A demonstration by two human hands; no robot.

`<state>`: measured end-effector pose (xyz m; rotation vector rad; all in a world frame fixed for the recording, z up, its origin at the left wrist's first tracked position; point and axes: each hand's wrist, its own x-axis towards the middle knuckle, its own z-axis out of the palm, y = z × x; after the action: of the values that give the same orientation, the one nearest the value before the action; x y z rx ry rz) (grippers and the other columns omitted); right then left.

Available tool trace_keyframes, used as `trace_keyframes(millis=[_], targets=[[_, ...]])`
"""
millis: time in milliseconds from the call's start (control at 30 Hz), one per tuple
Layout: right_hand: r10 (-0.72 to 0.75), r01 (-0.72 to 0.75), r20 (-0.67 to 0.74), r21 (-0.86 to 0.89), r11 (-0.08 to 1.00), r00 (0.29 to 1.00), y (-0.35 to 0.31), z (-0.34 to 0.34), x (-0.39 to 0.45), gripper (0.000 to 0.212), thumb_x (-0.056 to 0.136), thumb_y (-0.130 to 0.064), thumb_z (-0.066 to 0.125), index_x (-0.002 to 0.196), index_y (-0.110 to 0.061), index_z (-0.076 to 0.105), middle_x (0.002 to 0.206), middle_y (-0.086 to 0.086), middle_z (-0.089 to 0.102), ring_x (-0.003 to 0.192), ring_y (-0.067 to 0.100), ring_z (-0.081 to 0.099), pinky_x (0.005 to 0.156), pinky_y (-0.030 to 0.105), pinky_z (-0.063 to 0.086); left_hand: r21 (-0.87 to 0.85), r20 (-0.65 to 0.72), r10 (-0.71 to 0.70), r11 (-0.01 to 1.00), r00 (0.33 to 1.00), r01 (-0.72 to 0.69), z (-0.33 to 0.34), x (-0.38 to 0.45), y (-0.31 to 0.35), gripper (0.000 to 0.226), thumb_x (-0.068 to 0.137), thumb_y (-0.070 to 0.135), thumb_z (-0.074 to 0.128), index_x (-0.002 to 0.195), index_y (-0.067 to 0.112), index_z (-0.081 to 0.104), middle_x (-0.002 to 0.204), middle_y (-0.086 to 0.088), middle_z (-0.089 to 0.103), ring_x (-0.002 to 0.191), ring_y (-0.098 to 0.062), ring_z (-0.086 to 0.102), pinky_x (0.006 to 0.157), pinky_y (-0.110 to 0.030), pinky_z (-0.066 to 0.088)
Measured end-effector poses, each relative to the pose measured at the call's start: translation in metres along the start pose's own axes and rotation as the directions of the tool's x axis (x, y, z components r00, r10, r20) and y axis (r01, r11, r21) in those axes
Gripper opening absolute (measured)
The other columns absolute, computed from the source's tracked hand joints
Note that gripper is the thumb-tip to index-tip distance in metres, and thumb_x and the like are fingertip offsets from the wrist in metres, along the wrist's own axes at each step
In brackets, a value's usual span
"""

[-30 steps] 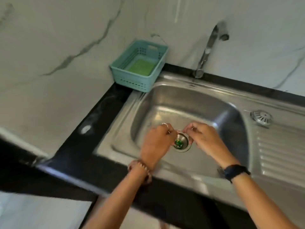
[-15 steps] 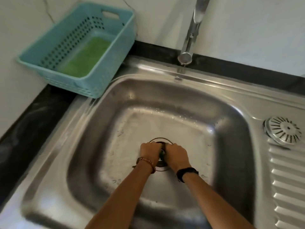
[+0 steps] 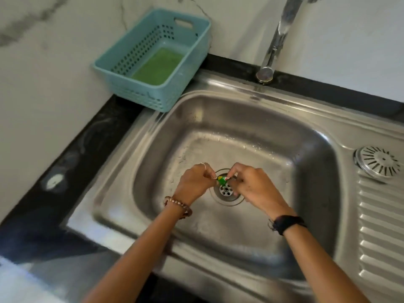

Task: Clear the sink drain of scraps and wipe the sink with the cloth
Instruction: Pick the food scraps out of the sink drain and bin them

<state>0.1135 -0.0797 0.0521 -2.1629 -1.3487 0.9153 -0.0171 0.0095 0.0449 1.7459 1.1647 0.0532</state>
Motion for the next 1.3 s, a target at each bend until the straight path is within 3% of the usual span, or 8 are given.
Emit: trace_keyframes(millis=[133, 267, 433, 600, 833, 1033, 1233, 1300], targets=[[-0.095, 0.104, -0.061, 0.179, 0.978, 0.994, -0.066, 0.002, -0.063, 0.014, 0.081, -0.014, 0.057, 0.077, -0.028, 0.057, 0.055, -0.002, 0.064, 0.04, 0.001, 0.05, 0.042, 0.014, 0.036, -0.348, -0.085, 0.056, 0.934, 0.995, -0.083, -0.042, -0.093, -0.002, 0.024, 0.082, 0.003, 0.063, 0.071, 0.02, 0.051, 0.072, -0.001, 0.062, 0.052, -0.002, 0.063, 0.051, -0.015, 0.047], [-0.231, 0.22, -0.006, 0.328, 0.919, 0.973, -0.13, 0.049, -0.141, 0.007, 0.082, -0.02, 0.057, 0.079, -0.026, 0.055, 0.052, -0.002, 0.062, 0.035, 0.0, 0.044, 0.039, 0.013, 0.033, -0.498, -0.16, 0.048, 0.858, 0.986, -0.123, -0.075, -0.204, -0.045, 0.024, 0.082, -0.001, 0.061, 0.073, 0.019, 0.053, 0.064, 0.004, 0.064, 0.05, -0.002, 0.063, 0.051, -0.014, 0.048], [-0.343, 0.234, 0.196, 0.429, 0.872, 0.919, -0.187, 0.144, -0.229, 0.011, 0.084, -0.015, 0.057, 0.078, -0.025, 0.055, 0.051, -0.004, 0.06, 0.037, -0.001, 0.044, 0.037, 0.012, 0.032, -0.582, -0.292, -0.09, 0.807, 0.952, -0.102, -0.095, -0.35, -0.133, 0.019, 0.083, -0.003, 0.059, 0.078, 0.015, 0.059, 0.059, 0.006, 0.067, 0.053, -0.006, 0.063, 0.054, -0.017, 0.05], [-0.339, 0.238, 0.383, 0.288, 0.928, 0.859, -0.205, 0.269, -0.268, 0.008, 0.082, -0.021, 0.059, 0.079, -0.029, 0.057, 0.057, -0.002, 0.064, 0.045, 0.002, 0.048, 0.047, 0.025, 0.041, -0.649, -0.375, -0.329, 0.761, 0.866, 0.008, -0.085, -0.433, -0.248, 0.011, 0.083, -0.002, 0.058, 0.08, 0.009, 0.061, 0.064, 0.001, 0.067, 0.053, -0.007, 0.062, 0.057, -0.022, 0.051], [-0.245, 0.398, 0.6, -0.135, 0.907, 0.762, -0.148, 0.482, -0.241, 0.012, 0.084, -0.022, 0.052, 0.095, -0.028, 0.054, 0.086, 0.006, 0.068, 0.081, 0.027, 0.063, 0.064, 0.031, 0.044, -0.689, -0.363, -0.618, 0.682, 0.697, 0.246, -0.004, -0.409, -0.447, 0.006, 0.081, 0.001, 0.058, 0.077, 0.004, 0.06, 0.068, -0.005, 0.067, 0.061, -0.011, 0.067, 0.053, -0.015, 0.048], [-0.23, 0.496, 0.619, -0.298, 0.816, 0.751, -0.054, 0.661, -0.176, 0.015, 0.091, -0.019, 0.042, 0.102, -0.016, 0.052, 0.106, 0.01, 0.065, 0.091, 0.033, 0.062, 0.067, 0.031, 0.042, -0.725, -0.379, -0.753, 0.603, 0.537, 0.333, 0.081, -0.324, -0.624, 0.003, 0.08, 0.0, 0.058, 0.079, 0.001, 0.06, 0.069, -0.008, 0.066, 0.07, -0.026, 0.066, 0.07, -0.036, 0.053], [-0.117, 0.494, 0.682, -0.389, 0.778, 0.722, 0.015, 0.755, -0.136, 0.031, 0.091, -0.008, 0.039, 0.12, -0.01, 0.05, 0.12, 0.018, 0.059, 0.106, 0.035, 0.056, 0.079, 0.035, 0.042, -0.697, -0.309, -0.773, 0.581, 0.554, 0.421, 0.141, -0.275, -0.719, 0.051, 0.085, -0.007, 0.043, 0.133, 0.01, 0.037, 0.12, -0.018, 0.057, 0.106, -0.037, 0.056, 0.094, -0.047, 0.045], [-0.062, 0.402, 0.664, -0.372, 0.837, 0.745, 0.016, 0.755, -0.136, 0.031, 0.09, -0.009, 0.04, 0.117, -0.009, 0.054, 0.116, 0.018, 0.061, 0.102, 0.036, 0.058, 0.078, 0.035, 0.043, -0.732, -0.285, -0.807, 0.532, 0.518, 0.426, 0.141, -0.276, -0.716, 0.046, 0.085, -0.005, 0.042, 0.128, 0.014, 0.04, 0.113, -0.018, 0.06, 0.101, -0.037, 0.058, 0.09, -0.049, 0.049]])
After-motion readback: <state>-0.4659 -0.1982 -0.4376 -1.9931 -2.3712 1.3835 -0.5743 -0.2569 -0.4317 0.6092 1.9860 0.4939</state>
